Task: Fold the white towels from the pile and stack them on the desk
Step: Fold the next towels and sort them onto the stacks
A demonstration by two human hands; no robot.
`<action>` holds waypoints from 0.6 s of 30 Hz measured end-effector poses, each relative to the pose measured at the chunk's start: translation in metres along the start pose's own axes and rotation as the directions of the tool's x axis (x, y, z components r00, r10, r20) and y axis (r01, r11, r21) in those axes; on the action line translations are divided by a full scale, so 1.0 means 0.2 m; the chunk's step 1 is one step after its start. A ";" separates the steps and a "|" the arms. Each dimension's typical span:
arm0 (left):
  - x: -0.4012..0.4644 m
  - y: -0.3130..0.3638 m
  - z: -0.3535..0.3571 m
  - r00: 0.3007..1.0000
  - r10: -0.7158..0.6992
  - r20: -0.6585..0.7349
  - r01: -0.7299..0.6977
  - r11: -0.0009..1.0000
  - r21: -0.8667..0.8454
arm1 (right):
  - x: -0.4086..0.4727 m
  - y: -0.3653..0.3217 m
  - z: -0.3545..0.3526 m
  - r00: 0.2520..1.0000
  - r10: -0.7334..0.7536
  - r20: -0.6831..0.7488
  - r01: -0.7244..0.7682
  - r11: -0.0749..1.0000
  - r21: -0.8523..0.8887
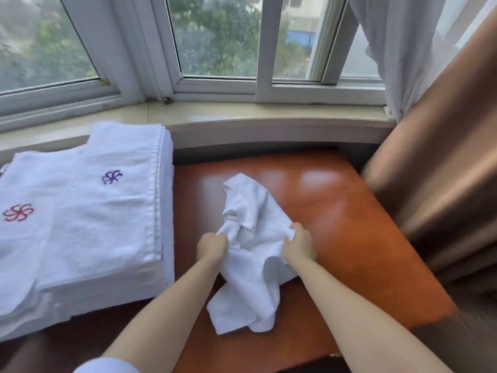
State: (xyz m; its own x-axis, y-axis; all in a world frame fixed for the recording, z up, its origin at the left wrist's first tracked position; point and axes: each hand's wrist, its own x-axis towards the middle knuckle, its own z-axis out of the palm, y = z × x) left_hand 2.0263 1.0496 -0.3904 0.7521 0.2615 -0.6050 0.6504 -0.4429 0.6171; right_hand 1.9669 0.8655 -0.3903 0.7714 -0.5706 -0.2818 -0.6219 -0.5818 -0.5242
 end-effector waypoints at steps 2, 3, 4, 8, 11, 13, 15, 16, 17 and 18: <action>-0.04 -0.03 -0.06 0.996 -0.073 -0.049 0.066 0.989 -0.131 | 0.02 0.03 -0.09 0.970 0.017 -0.241 0.005 0.996 0.089; -0.07 -0.06 -0.10 0.993 -0.111 -0.037 0.099 0.966 -0.239 | 0.04 0.05 -0.14 0.928 0.041 -0.370 0.014 0.989 0.145; -0.09 -0.09 -0.13 0.989 -0.145 -0.025 0.128 0.932 -0.340 | 0.05 0.07 -0.18 0.874 0.069 -0.481 0.026 0.982 0.186; -0.22 -0.28 -0.13 0.984 -0.151 -0.097 0.141 0.984 -0.105 | -0.02 0.19 -0.19 0.854 0.020 -0.521 0.003 0.999 0.043; -0.37 -0.45 -0.08 0.980 0.118 -0.162 -0.055 0.935 0.349 | -0.16 0.33 -0.06 0.987 -0.159 0.001 0.157 0.973 -0.171; -0.44 -0.51 -0.04 0.961 0.248 -0.122 -0.154 0.847 0.508 | -0.26 0.41 0.01 0.932 -0.263 0.250 0.341 0.871 -0.354; -0.47 -0.54 -0.02 0.930 0.360 -0.075 -0.237 0.743 0.625 | -0.33 0.44 0.05 0.917 -0.326 0.231 0.396 0.811 -0.430; -0.48 -0.54 -0.03 0.908 0.417 -0.051 -0.281 0.694 0.662 | -0.35 0.44 0.05 0.925 -0.309 0.220 0.375 0.836 -0.400; -0.48 -0.54 -0.03 0.880 0.475 -0.014 -0.333 0.637 0.696 | -0.37 0.44 0.04 0.939 -0.270 0.212 0.330 0.882 -0.337; -0.48 -0.55 -0.03 0.852 0.520 0.064 -0.393 0.553 0.735 | -0.37 0.43 0.03 0.956 -0.218 0.195 0.264 0.930 -0.257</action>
State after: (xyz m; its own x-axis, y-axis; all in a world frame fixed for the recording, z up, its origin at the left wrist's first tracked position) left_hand 1.8836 1.0772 -0.3967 0.9719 -0.0623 -0.2268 -0.0138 -0.9777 0.2094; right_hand 1.8566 0.8618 -0.4199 0.8994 -0.3062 -0.3119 -0.4093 -0.8404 -0.3553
